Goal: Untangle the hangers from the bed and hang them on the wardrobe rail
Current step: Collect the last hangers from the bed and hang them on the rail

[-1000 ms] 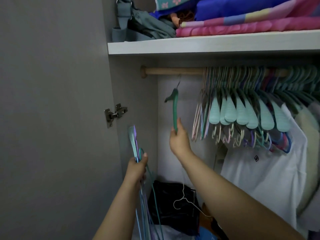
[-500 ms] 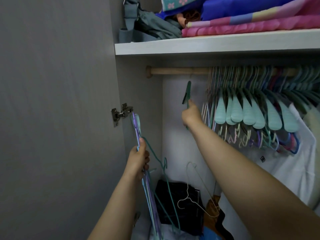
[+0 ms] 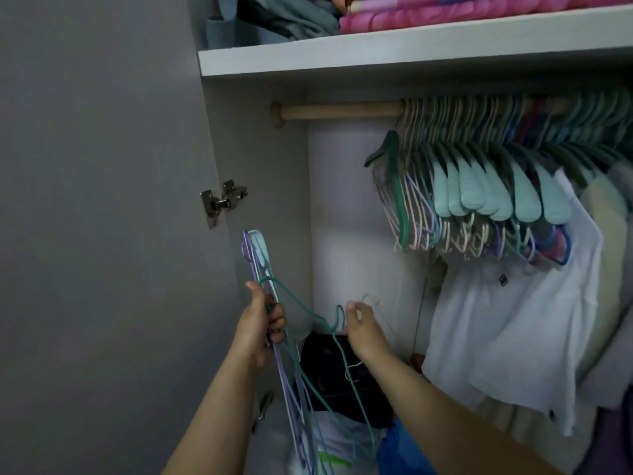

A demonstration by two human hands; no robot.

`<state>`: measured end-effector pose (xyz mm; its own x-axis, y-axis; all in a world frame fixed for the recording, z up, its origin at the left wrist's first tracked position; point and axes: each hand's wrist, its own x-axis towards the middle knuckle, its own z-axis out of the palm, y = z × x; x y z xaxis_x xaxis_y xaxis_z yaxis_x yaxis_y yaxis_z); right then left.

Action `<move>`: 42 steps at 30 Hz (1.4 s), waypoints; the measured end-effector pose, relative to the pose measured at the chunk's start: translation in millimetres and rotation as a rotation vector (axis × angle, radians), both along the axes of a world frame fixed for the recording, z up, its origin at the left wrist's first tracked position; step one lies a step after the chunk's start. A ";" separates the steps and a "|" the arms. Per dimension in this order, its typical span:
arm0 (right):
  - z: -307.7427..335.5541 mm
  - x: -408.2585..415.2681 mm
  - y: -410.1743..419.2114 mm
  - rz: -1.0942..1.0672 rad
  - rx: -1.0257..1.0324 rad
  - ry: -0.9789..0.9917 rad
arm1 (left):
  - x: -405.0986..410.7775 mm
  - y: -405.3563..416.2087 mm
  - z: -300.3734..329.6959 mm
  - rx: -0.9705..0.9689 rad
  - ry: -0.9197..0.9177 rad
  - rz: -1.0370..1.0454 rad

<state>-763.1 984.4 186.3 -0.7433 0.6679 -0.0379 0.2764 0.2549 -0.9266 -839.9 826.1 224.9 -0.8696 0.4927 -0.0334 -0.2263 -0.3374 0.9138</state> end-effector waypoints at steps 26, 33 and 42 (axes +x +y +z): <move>56.2 -4.7 -17.7 0.301 -0.471 -0.006 | 11.4 32.4 -19.4 -0.151 0.066 0.025; 62.4 -0.6 -5.5 0.215 -0.049 -0.208 | 6.9 40.6 -17.7 -0.197 0.181 0.081; 32.8 -6.5 -28.3 -0.033 -0.300 0.233 | 10.8 40.6 -17.6 -0.164 0.145 0.054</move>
<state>-769.6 956.0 219.1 -0.7334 0.6763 -0.0683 0.0534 -0.0429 -0.9977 -829.1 866.7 207.3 -0.8963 0.4432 0.0181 -0.0742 -0.1902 0.9789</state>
